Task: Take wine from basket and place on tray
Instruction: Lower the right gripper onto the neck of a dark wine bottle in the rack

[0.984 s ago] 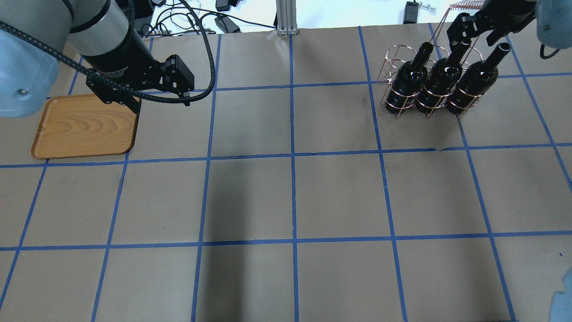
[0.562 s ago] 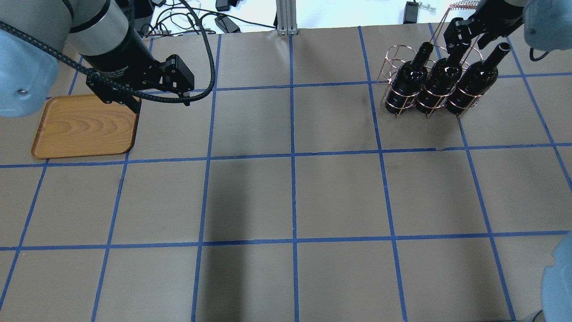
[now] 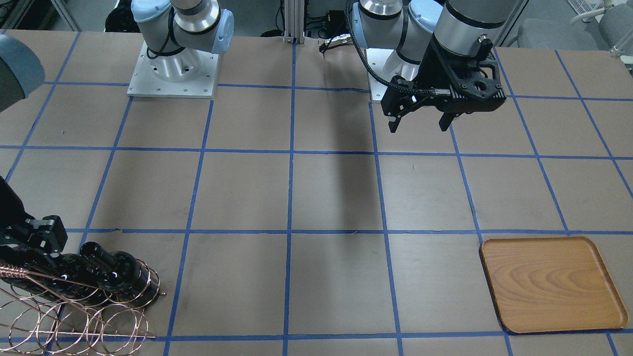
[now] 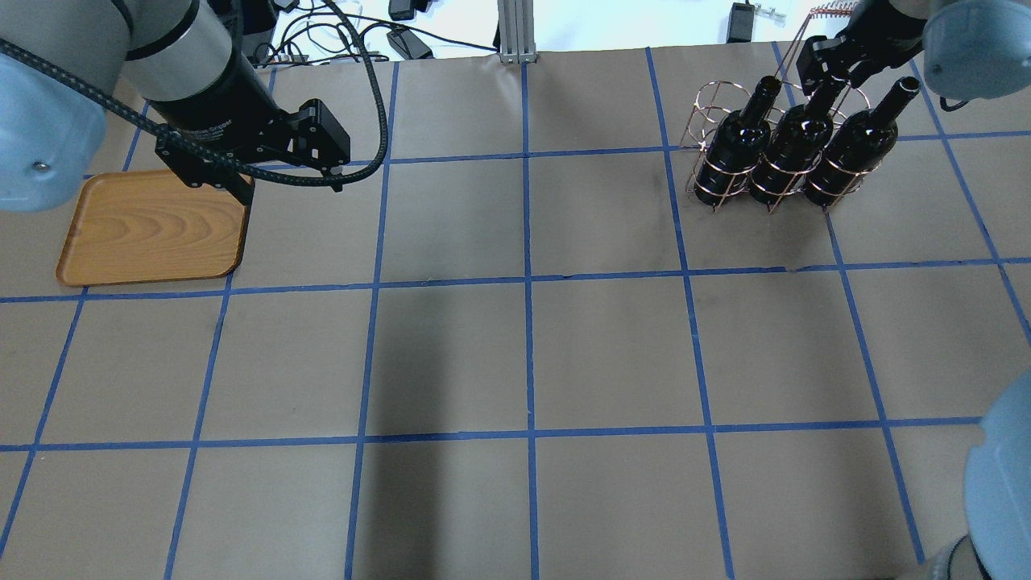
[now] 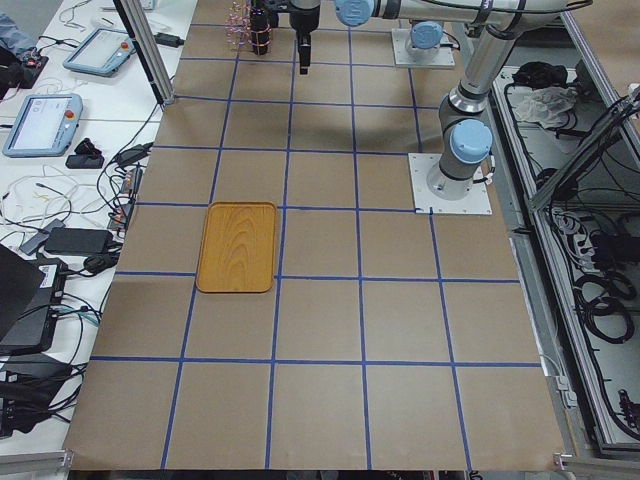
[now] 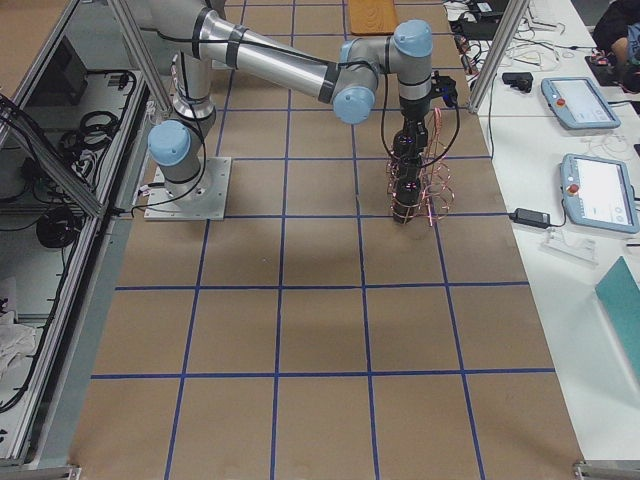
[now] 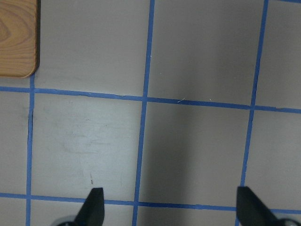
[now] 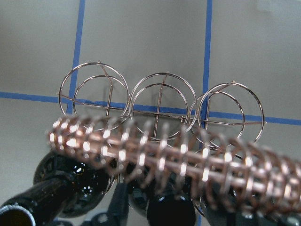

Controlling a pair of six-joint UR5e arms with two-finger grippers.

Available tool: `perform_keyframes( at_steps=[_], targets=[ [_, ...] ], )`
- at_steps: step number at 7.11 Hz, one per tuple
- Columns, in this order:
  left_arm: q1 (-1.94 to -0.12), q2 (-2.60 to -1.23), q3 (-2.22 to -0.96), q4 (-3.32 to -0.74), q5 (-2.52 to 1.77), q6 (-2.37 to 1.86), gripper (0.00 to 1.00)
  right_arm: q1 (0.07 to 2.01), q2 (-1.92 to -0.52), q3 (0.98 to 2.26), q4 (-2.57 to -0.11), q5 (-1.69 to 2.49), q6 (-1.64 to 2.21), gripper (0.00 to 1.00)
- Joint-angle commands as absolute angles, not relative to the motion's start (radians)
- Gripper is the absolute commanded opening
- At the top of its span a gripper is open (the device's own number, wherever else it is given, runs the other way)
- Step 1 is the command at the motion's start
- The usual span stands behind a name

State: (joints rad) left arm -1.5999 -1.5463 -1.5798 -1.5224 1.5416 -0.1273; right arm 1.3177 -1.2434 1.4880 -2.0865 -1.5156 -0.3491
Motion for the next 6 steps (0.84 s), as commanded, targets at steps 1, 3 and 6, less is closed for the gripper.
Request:
perform_keyframes(
  at_steps=[1, 3, 6],
  targets=[
    [-1.600, -1.546, -1.580, -1.522, 1.542, -0.127, 1.00, 1.318, -1.238, 1.488, -2.092, -1.514, -0.342, 0.63],
    [-1.600, -1.546, -1.580, -1.523, 1.543, -0.126, 1.00, 1.318, -1.229, 1.488, -2.106, -1.513, -0.337, 0.62],
    [-1.600, -1.546, -1.578, -1.522, 1.542, -0.126, 1.00, 1.319, -1.230, 1.488, -2.108, -1.511, -0.337, 0.41]
  ],
)
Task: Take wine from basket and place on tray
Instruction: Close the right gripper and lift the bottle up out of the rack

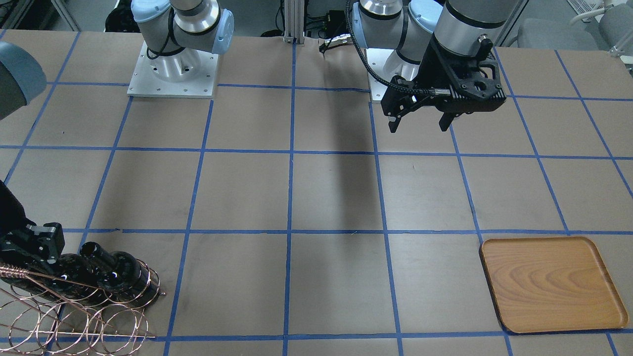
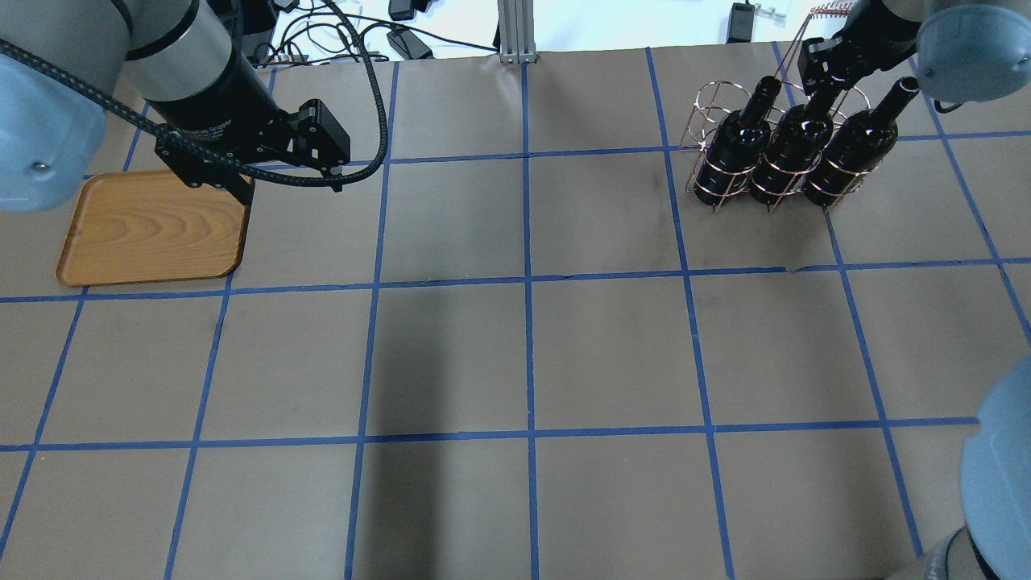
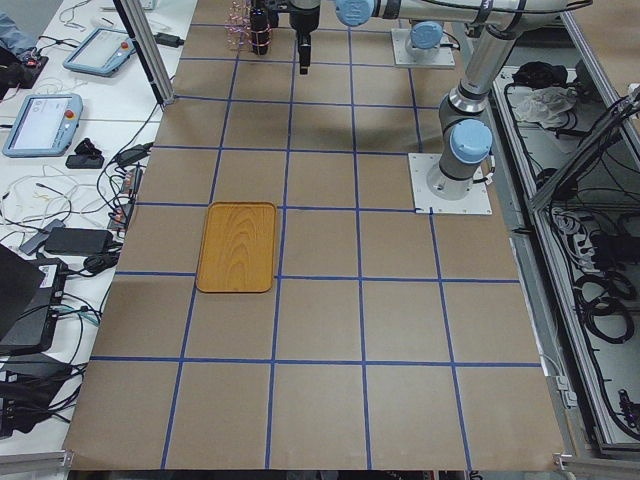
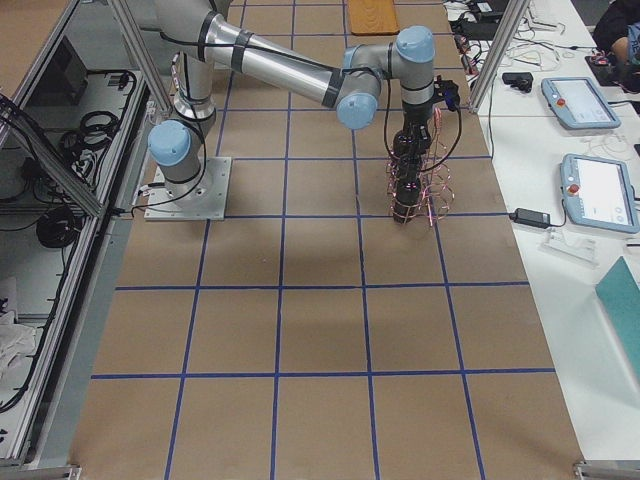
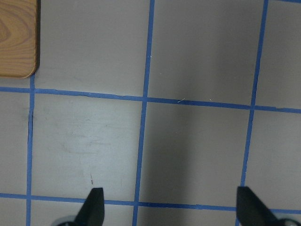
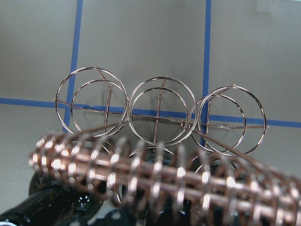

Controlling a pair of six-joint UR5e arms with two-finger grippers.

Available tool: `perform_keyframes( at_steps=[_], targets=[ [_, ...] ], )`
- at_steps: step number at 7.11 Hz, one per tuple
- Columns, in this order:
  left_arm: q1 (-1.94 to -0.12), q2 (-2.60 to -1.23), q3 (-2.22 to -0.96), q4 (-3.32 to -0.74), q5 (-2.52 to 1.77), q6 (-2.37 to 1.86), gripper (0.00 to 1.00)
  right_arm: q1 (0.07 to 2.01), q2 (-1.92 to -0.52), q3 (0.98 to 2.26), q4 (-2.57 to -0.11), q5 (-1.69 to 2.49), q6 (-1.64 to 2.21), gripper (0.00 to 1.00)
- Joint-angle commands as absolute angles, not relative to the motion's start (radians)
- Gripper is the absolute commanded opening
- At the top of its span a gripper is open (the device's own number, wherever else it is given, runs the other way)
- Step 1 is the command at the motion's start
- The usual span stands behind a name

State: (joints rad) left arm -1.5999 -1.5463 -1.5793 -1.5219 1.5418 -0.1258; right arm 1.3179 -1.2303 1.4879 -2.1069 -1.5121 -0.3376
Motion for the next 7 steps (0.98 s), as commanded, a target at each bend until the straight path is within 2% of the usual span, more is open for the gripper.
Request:
perform_keyframes(
  at_steps=[1, 2, 5, 7],
  targets=[
    [-1.600, -1.546, -1.580, -1.522, 1.543, -0.124, 1.00, 1.319, -1.230, 1.488, -2.106, -1.496, -0.339, 0.20],
    [-1.600, -1.546, -1.580, -1.522, 1.543, -0.124, 1.00, 1.318, -1.232, 1.488, -2.103, -1.479, -0.342, 0.00],
    [-1.600, -1.546, -1.580, -1.523, 1.543, -0.123, 1.00, 1.318, -1.246, 1.477, -2.080, -1.480, -0.353, 0.00],
    [-1.600, -1.546, -1.580, -1.523, 1.543, -0.123, 1.00, 1.318, -1.247, 1.345, -1.917, -1.491, -0.370, 0.00]
  ],
)
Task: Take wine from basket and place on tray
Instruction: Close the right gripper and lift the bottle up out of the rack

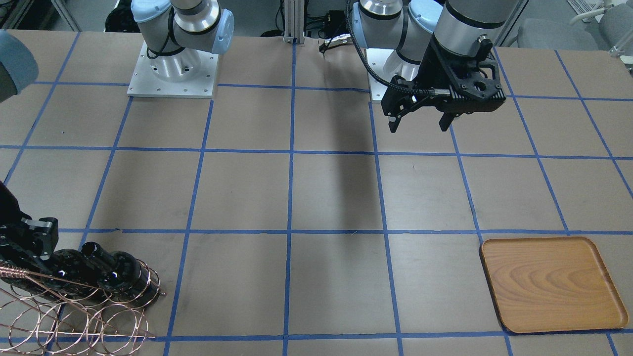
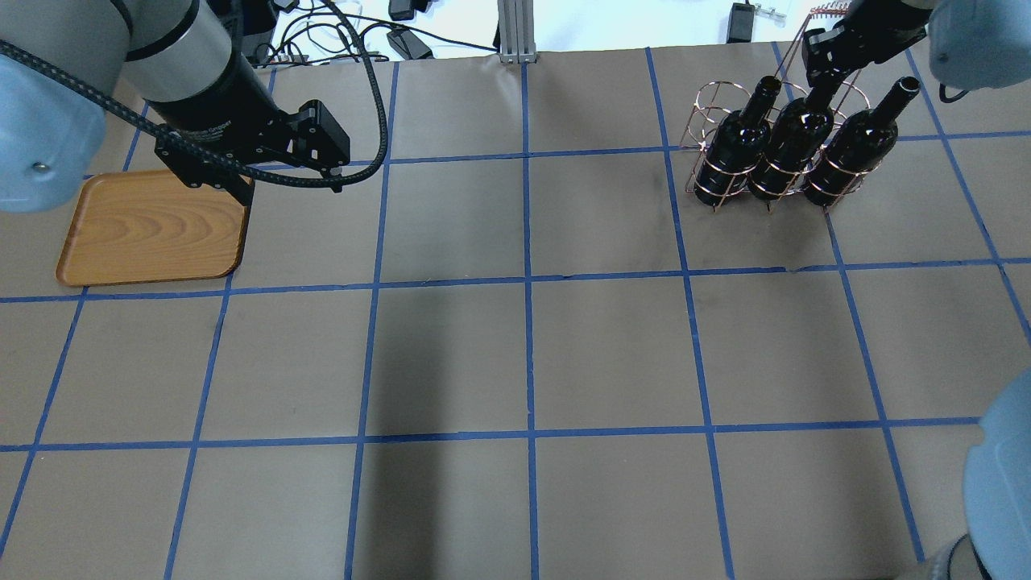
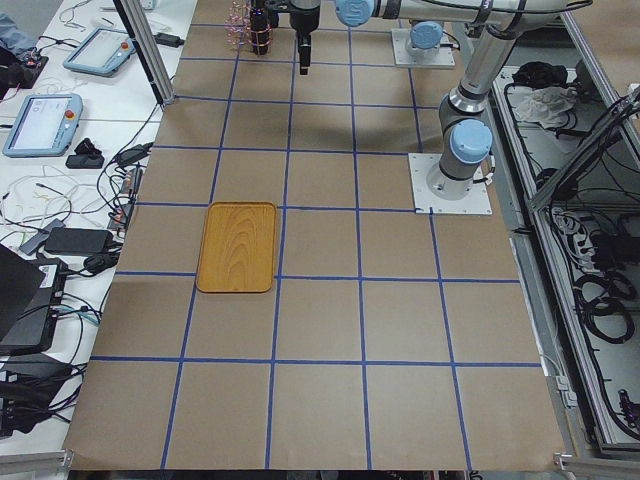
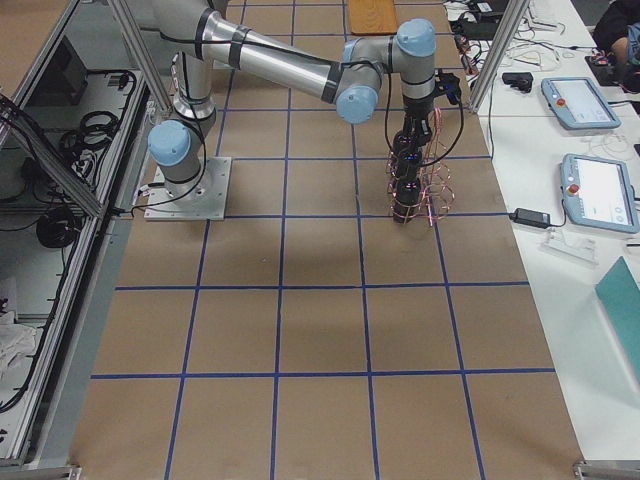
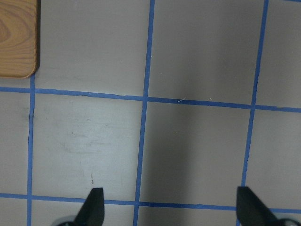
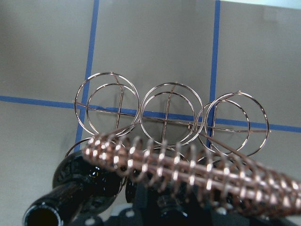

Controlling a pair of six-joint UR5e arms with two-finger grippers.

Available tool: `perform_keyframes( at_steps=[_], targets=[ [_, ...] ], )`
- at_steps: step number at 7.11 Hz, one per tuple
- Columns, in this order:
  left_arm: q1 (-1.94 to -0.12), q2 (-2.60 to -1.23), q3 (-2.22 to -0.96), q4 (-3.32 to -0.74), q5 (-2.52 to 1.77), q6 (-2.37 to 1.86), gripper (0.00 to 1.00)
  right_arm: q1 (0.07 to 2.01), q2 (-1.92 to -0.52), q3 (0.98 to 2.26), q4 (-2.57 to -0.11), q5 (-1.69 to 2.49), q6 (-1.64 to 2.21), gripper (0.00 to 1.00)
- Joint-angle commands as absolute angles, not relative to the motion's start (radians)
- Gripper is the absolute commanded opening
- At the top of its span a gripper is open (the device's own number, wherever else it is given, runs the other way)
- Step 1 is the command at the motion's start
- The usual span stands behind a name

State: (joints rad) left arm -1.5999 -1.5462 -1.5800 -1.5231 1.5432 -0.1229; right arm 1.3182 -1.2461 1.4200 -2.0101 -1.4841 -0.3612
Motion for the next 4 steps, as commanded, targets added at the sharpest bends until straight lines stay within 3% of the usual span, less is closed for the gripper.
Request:
perform_keyframes(
  at_steps=[1, 4],
  targets=[
    [-1.600, -1.546, -1.580, -1.522, 1.543, -0.123, 1.00, 1.318, -1.255, 1.312, -1.875, -1.493, -0.380, 0.00],
    [-1.600, -1.540, -1.580, -1.523, 1.545, -0.123, 1.00, 1.321, -1.391, 1.305, -1.710, -1.494, -0.382, 0.00]
  ],
)
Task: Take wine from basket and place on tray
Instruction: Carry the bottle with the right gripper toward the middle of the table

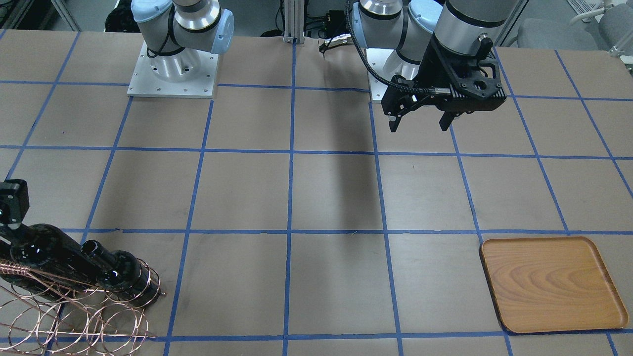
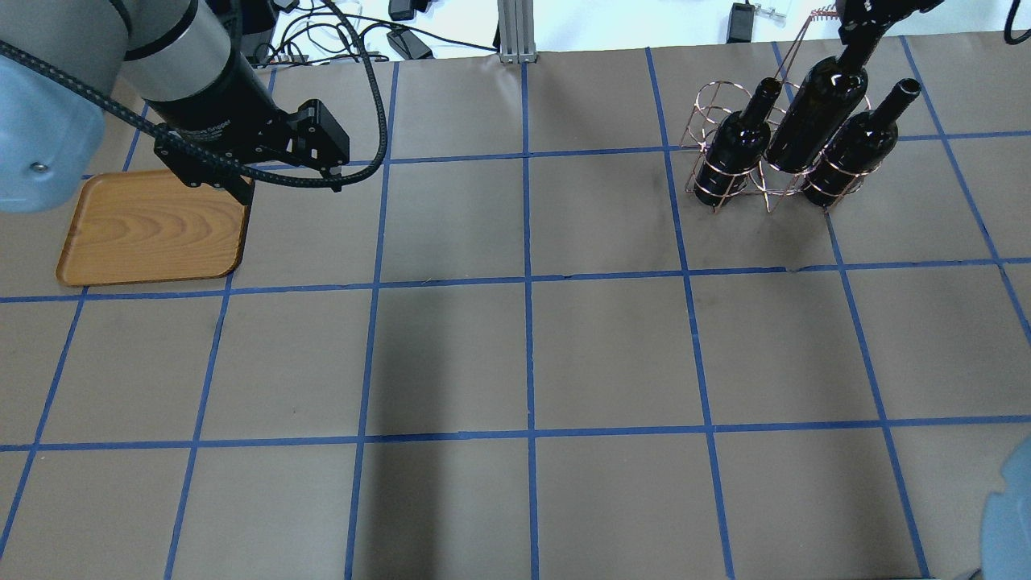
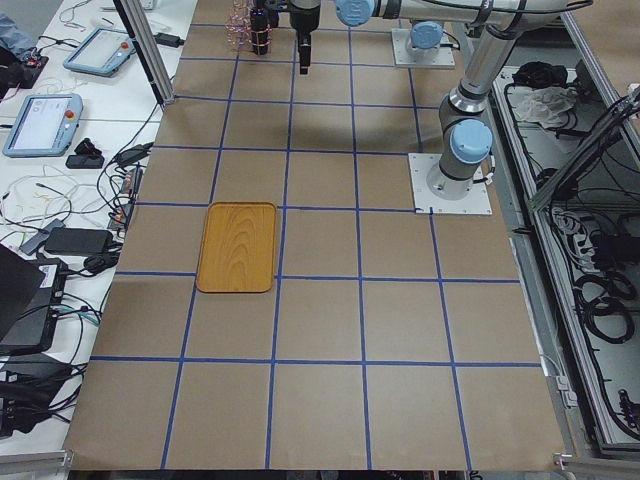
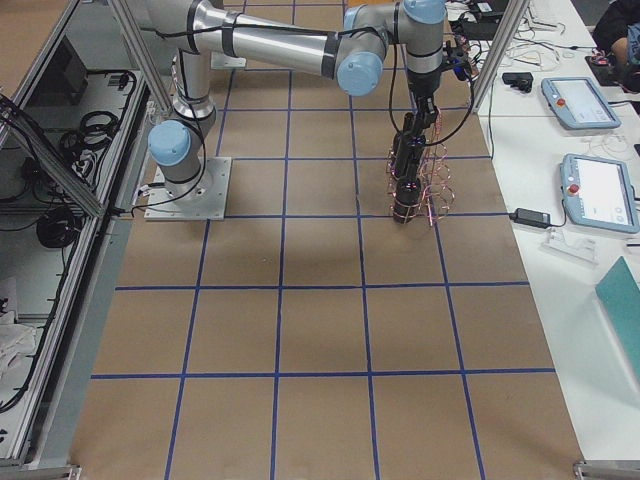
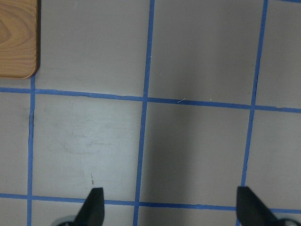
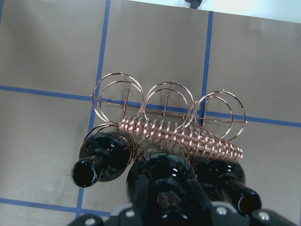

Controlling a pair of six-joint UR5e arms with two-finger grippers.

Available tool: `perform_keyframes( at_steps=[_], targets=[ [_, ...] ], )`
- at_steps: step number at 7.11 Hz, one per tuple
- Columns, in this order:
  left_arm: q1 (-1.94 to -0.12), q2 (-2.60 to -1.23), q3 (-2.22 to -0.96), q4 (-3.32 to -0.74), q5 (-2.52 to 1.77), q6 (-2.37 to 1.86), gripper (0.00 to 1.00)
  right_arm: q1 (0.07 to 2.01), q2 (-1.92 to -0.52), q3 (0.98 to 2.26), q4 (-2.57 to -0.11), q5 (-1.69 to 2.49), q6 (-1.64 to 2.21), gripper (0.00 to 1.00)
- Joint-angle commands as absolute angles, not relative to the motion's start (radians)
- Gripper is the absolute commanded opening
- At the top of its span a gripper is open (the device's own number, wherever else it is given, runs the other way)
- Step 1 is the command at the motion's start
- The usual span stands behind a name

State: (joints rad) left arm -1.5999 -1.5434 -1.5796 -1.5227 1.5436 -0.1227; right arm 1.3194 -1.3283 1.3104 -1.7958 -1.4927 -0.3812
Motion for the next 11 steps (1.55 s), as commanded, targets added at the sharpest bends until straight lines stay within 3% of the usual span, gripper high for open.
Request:
perform_keyframes(
  at_steps=[1, 4, 6, 11],
  targets=[
    [-1.600, -1.540, -1.580, -1.523, 1.545, -0.123, 1.00, 1.322, -1.452, 1.307, -1.613, -1.496, -0.382, 0.00],
    [-1.600, -1.539, -1.578, -1.523, 1.545, -0.121, 1.00, 1.383, -1.513, 1.316, -1.459, -1.479, -0.280, 0.00],
    [-1.595, -1.529, -1.578, -1.525, 1.549, -0.100, 1.00, 1.553, -1.503, 1.330, -1.474, -1.480, -0.024, 0.00],
    [-1.589, -1.525, -1.580, -1.528, 1.549, -0.054, 1.00, 1.943, -1.337, 1.414, -1.832, -1.607, 0.467, 0.00]
  ],
)
